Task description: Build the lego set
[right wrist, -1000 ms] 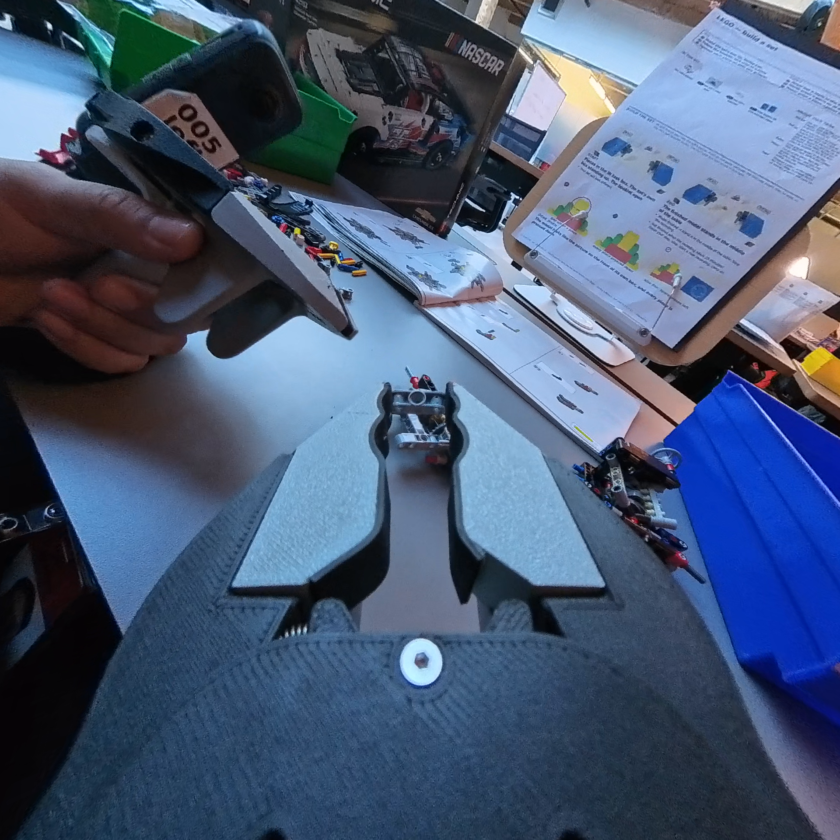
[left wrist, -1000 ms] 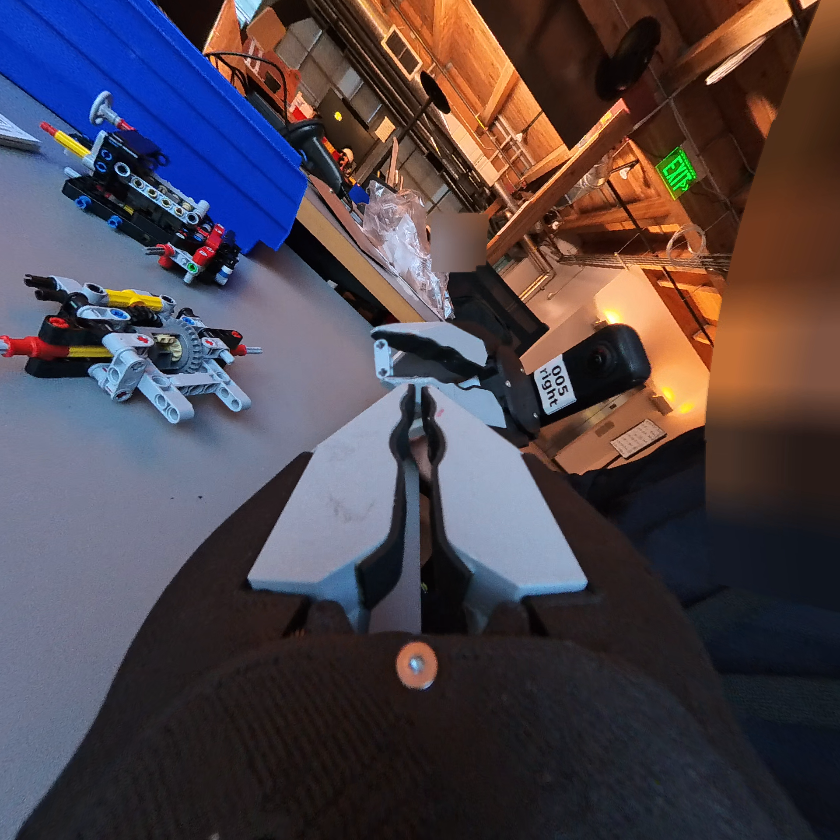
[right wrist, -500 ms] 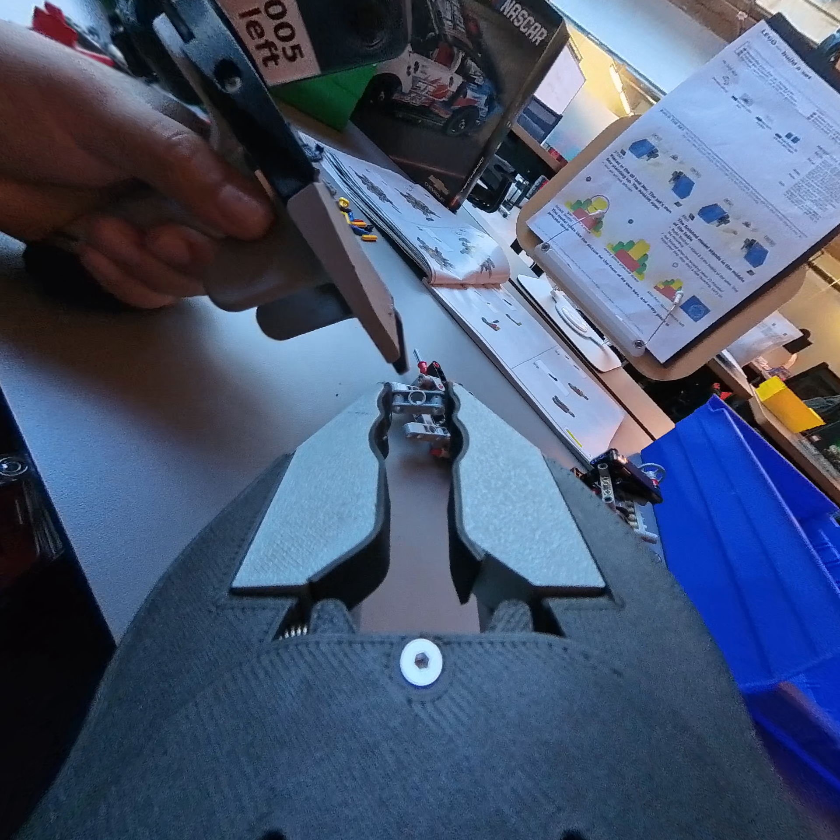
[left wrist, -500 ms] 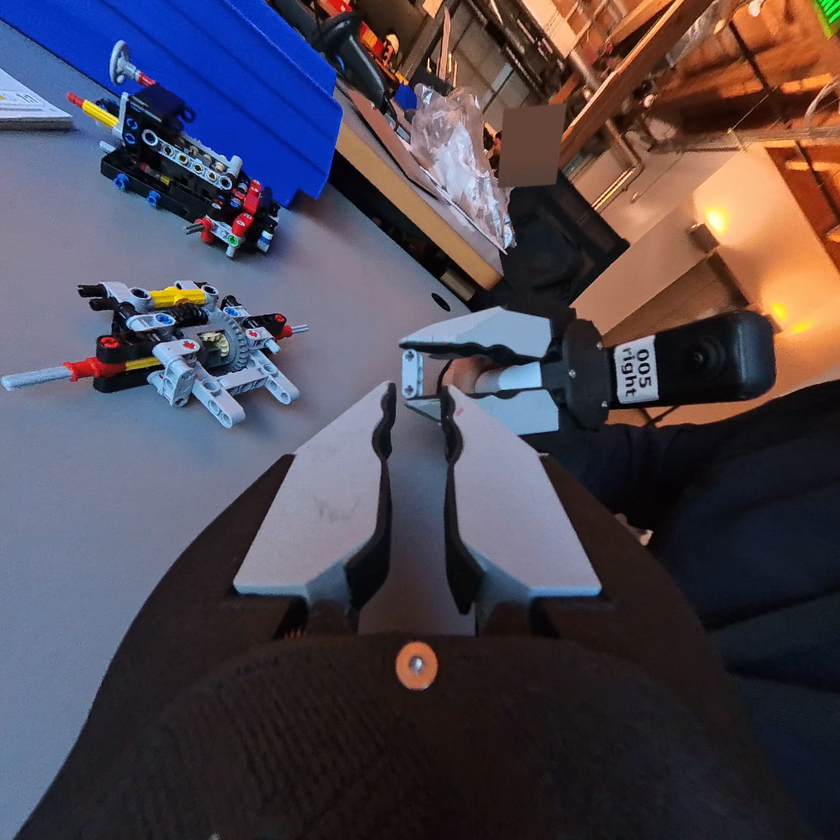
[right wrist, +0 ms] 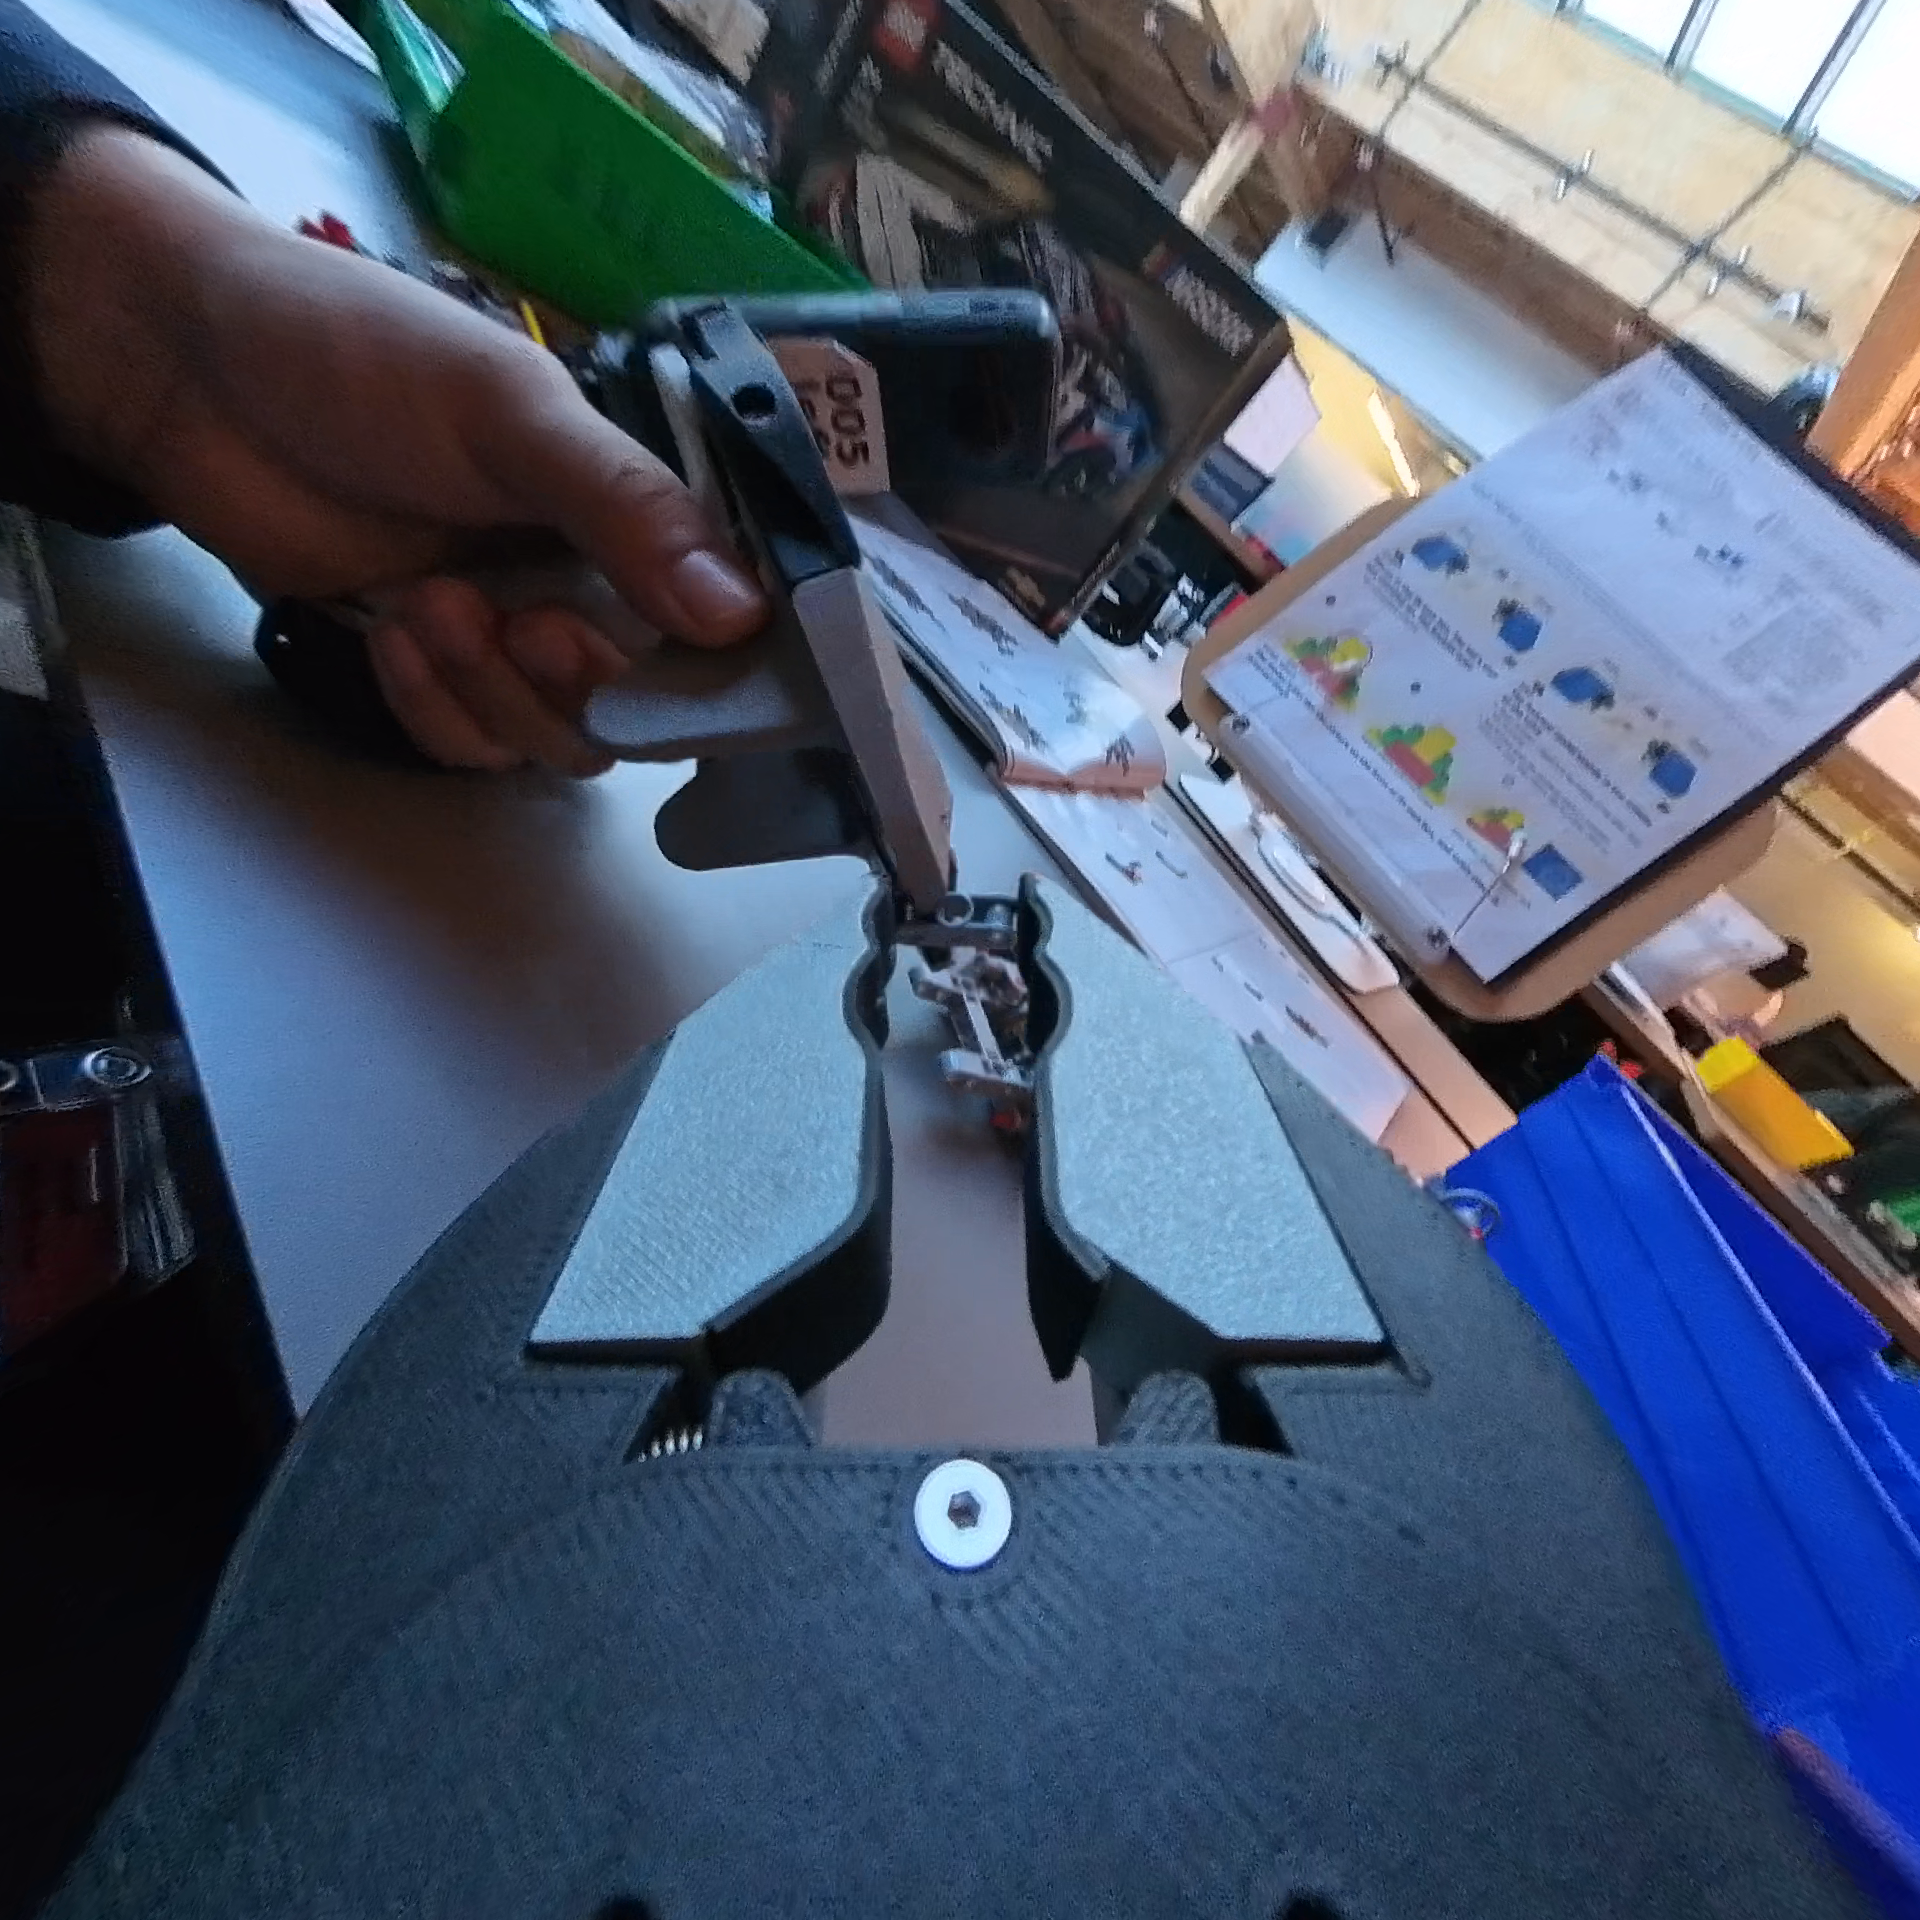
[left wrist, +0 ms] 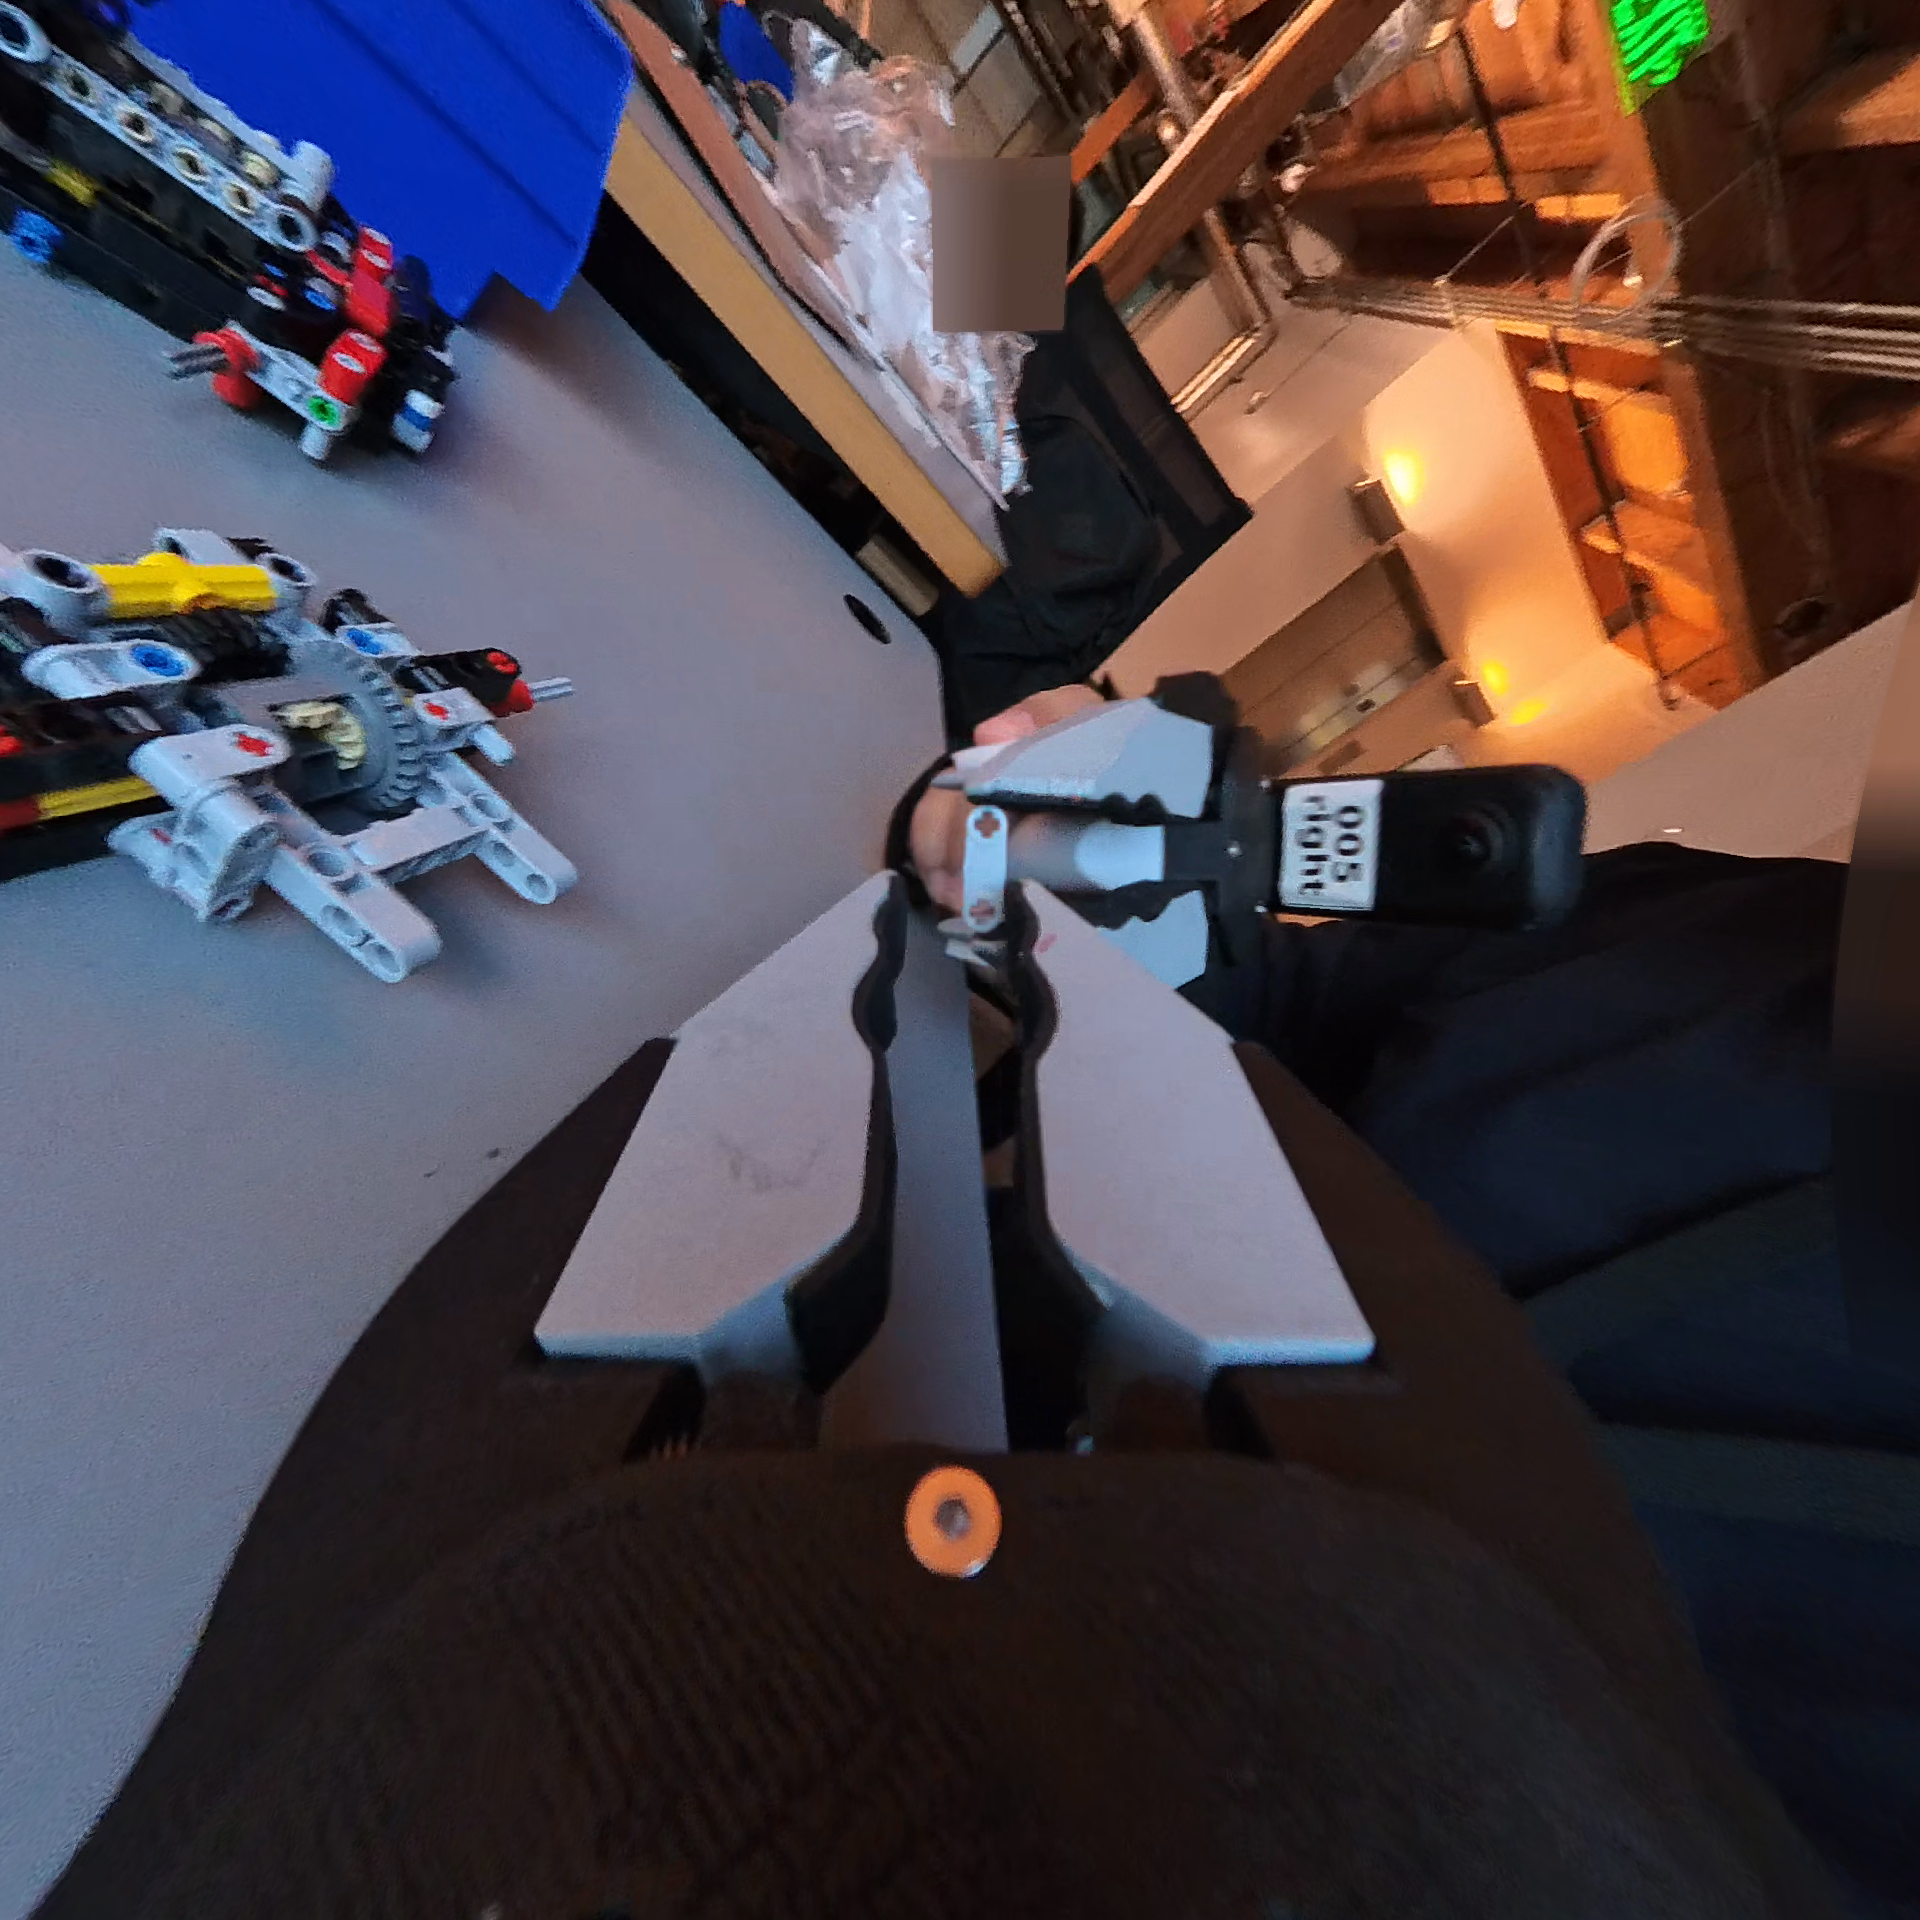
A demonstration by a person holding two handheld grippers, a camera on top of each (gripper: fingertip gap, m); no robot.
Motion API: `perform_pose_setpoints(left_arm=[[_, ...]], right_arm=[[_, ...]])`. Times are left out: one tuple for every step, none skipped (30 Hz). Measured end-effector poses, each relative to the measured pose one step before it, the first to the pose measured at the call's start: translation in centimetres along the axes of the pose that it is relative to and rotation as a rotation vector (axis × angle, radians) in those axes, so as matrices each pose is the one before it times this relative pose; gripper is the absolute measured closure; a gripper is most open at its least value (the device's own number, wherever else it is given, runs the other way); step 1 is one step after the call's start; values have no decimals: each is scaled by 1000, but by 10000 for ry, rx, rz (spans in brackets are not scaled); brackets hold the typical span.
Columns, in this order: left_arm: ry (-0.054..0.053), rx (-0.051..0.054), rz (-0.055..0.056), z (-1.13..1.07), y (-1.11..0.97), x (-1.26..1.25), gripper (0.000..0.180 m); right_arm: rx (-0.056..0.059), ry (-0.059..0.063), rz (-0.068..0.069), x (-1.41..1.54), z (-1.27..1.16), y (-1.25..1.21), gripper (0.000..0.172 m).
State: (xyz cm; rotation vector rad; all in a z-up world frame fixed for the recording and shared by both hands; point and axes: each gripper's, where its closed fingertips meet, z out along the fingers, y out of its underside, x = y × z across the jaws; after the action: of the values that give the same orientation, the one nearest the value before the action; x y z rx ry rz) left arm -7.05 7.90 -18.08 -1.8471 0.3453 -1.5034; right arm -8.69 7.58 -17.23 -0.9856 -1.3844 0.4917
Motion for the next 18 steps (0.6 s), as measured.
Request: perform_pose_setpoints(left_arm=[[411,12,-144,46,17,512,165],[492,-32,-226,99,78,582,168],[444,-34,-263,113,107,471,170],[247,-5,-212,92,105,200,173],[171,15,-103,47,60,157,174],[-24,10,13,-8,-11,-2,174],[-210,-31,183,-31,-4,-167,174],[-391,-25,362,-42,-43,-278,174],[-640,-29,552,-7,-28,-476,175],[-757,-120,657,24,56,-542,174],[-838,-170,655,66,103,-591,174],[-851,-174,551,99,85,-591,174],[-799,-72,426,87,-35,-557,174],[-640,17,345,69,-107,-396,175],[-478,8,301,56,-59,-240,175],[-391,26,294,8,-58,-149,175],[-243,47,288,-22,-86,19,175],[-62,46,178,-84,-126,189,174]], right_arm=[[230,-42,-129,-93,-101,-304,153],[147,-29,-97,-90,-66,-211,153],[156,-29,-73,-100,-58,-273,152],[177,-26,-56,-88,-79,-300,153],[102,3,-35,-28,-64,-151,153],[7,2,-8,5,11,26,153],[-69,5,13,9,61,124,153],[-156,38,-14,31,117,253,153],[-237,59,-71,24,139,359,153],[-273,57,-115,-10,146,413,152],[-303,66,-124,-13,174,446,152],[-332,96,-114,25,190,459,152],[-316,155,-124,122,169,421,152],[-207,147,-105,124,137,267,152],[-116,84,-52,70,106,156,152],[-44,31,-9,43,42,53,152],[43,-7,17,26,-67,-50,152],[138,-30,70,31,-169,-177,153]])
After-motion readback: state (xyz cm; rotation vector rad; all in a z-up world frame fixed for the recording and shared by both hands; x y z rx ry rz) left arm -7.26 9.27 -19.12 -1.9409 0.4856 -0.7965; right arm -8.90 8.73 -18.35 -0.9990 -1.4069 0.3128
